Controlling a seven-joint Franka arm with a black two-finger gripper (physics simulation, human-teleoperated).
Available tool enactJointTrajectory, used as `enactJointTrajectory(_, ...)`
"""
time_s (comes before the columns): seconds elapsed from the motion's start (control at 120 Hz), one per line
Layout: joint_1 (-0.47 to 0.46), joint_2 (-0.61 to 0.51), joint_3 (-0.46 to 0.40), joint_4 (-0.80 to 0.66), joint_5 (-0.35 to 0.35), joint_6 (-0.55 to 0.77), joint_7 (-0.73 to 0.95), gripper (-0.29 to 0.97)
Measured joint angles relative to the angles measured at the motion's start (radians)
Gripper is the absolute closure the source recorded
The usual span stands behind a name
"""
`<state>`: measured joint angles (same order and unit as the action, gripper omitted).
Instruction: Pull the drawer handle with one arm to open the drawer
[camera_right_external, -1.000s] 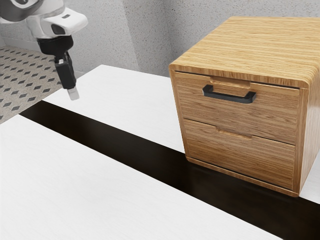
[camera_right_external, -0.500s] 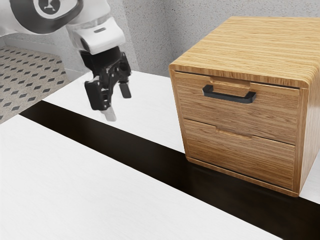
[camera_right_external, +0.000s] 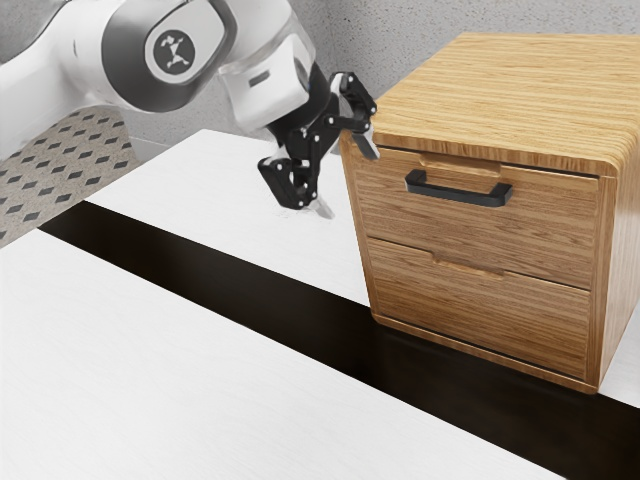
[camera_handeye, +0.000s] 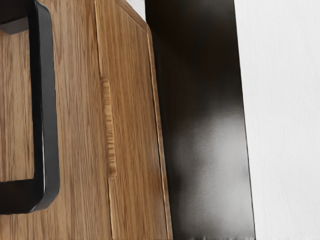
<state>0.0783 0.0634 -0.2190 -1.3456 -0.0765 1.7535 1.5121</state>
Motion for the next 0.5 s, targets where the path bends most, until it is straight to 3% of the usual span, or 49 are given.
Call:
enactJointTrajectory(0.133, -0.016, 0.025, 0.007, 0.008, 0.003, 0.058, 0.03, 0.02)
enactJointTrajectory(0.5, -0.095, 0.077, 0.019, 0.011, 0.001, 0.18, 0.041, 0.31)
